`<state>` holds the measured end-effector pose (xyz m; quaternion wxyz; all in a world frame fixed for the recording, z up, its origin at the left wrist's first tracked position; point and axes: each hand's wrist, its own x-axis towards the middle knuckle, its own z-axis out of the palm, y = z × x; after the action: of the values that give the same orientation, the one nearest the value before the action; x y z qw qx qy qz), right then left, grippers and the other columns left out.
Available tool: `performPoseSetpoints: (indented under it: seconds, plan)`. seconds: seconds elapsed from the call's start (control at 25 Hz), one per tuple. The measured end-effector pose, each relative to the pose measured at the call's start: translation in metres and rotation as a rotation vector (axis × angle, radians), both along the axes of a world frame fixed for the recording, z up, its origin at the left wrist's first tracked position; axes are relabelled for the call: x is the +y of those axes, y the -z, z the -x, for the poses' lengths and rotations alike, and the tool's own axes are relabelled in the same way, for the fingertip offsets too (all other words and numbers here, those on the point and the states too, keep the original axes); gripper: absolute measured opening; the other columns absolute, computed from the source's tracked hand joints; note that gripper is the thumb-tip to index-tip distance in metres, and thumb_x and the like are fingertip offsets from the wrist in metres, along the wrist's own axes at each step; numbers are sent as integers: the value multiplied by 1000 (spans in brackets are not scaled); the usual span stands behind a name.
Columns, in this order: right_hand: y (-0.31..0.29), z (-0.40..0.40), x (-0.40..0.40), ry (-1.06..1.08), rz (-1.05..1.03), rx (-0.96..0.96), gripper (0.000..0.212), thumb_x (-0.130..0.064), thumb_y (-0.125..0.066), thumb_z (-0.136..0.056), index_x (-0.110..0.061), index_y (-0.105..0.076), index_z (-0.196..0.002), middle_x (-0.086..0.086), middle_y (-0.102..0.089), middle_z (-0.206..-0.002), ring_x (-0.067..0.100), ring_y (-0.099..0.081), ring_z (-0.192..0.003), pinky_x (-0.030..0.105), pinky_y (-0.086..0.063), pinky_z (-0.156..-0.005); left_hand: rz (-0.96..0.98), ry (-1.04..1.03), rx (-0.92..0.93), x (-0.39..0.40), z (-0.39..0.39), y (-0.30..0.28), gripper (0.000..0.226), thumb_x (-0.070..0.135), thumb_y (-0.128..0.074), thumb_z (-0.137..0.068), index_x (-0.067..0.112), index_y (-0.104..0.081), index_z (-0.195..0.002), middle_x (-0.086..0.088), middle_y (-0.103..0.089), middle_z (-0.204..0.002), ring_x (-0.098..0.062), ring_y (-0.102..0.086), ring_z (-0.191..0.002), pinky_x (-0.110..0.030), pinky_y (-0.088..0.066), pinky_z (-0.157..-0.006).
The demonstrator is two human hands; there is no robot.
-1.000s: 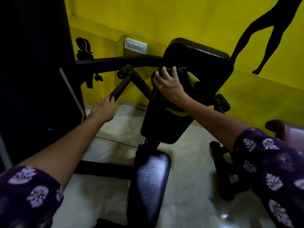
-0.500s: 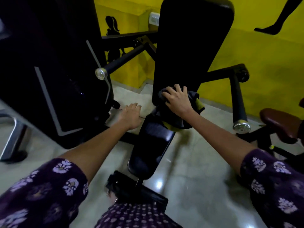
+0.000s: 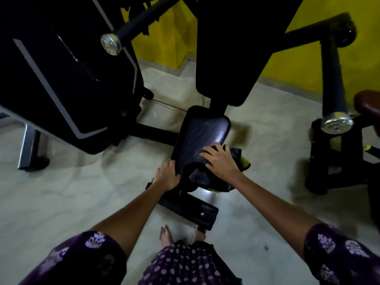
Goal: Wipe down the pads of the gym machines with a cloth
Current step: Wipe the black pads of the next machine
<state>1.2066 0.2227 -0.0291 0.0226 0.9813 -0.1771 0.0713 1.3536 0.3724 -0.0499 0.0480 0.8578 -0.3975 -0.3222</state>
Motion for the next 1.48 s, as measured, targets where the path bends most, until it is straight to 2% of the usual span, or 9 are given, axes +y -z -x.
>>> performPoseSetpoints:
  seconds: [0.2,0.36,0.48,0.56,0.68,0.88,1.08,1.32,1.48]
  plan:
    - [93,-35,26,175,-140,10,50,-32,-83,-61,-26,-67,-107,4,-58,-125,29,-40,-112,54,-46,-84,218,-391,115,-2,5,97,52,21,-45,-96,8,-28,-143,-13,-31,-148,-37,-41,-128,-50,-36,-102]
    - [150,-41,49,366,-195,-44,53,-57,-54,-80,-36,-51,-129,11,-36,-146,41,-26,-135,65,-18,-100,467,-682,143,-13,9,148,39,22,-37,-99,10,-35,-136,-12,-45,-135,-32,-45,-122,-50,-38,-99]
    - [157,-24,19,214,-96,-56,53,-51,-50,-78,-37,-52,-130,9,-34,-139,35,-37,-122,60,-32,-93,443,-953,70,-32,14,154,35,30,-37,-99,10,-46,-126,-13,-50,-128,-32,-45,-119,-45,-36,-99]
    - [153,-26,-10,340,-98,-94,51,-46,-50,-78,-39,-53,-128,9,-37,-129,32,-39,-111,53,-37,-87,322,-1096,-49,-48,19,152,50,44,-29,-94,9,-51,-122,-13,-52,-128,-32,-44,-120,-44,-31,-98]
    - [153,-37,-3,522,-152,-144,50,-47,-49,-81,-36,-52,-129,11,-42,-126,33,-39,-111,53,-35,-88,313,-1076,-190,-57,26,151,66,57,-21,-87,13,-55,-124,-11,-51,-133,-31,-45,-119,-44,-31,-100]
    - [158,-18,-17,196,-111,-73,58,-43,-44,-74,-34,-49,-132,8,-39,-125,30,-39,-105,47,-30,-84,271,-1039,-243,-59,28,157,71,63,-18,-83,21,-54,-127,-6,-48,-136,-28,-46,-117,-38,-32,-96]
    - [140,-72,-72,638,-178,-169,53,-34,-55,-77,-25,-51,-129,15,-50,-121,35,-42,-106,52,-34,-86,263,-975,-241,-58,28,163,69,62,-13,-84,35,-40,-140,3,-32,-150,-24,-41,-126,-39,-30,-101]
    - [152,-34,-49,304,-73,-117,57,-69,-50,-78,-34,-57,-123,0,-47,-142,37,-33,-132,60,-17,-102,297,-897,-242,-55,31,165,61,56,-12,-89,38,-35,-143,3,-29,-153,-24,-38,-129,-40,-27,-105]
    - [148,-57,-69,524,-65,-100,49,-61,-48,-83,-35,-57,-124,1,-49,-139,41,-43,-119,58,-35,-90,318,-870,-240,-55,30,163,61,55,-12,-90,37,-35,-143,0,-29,-153,-27,-38,-129,-43,-27,-104]
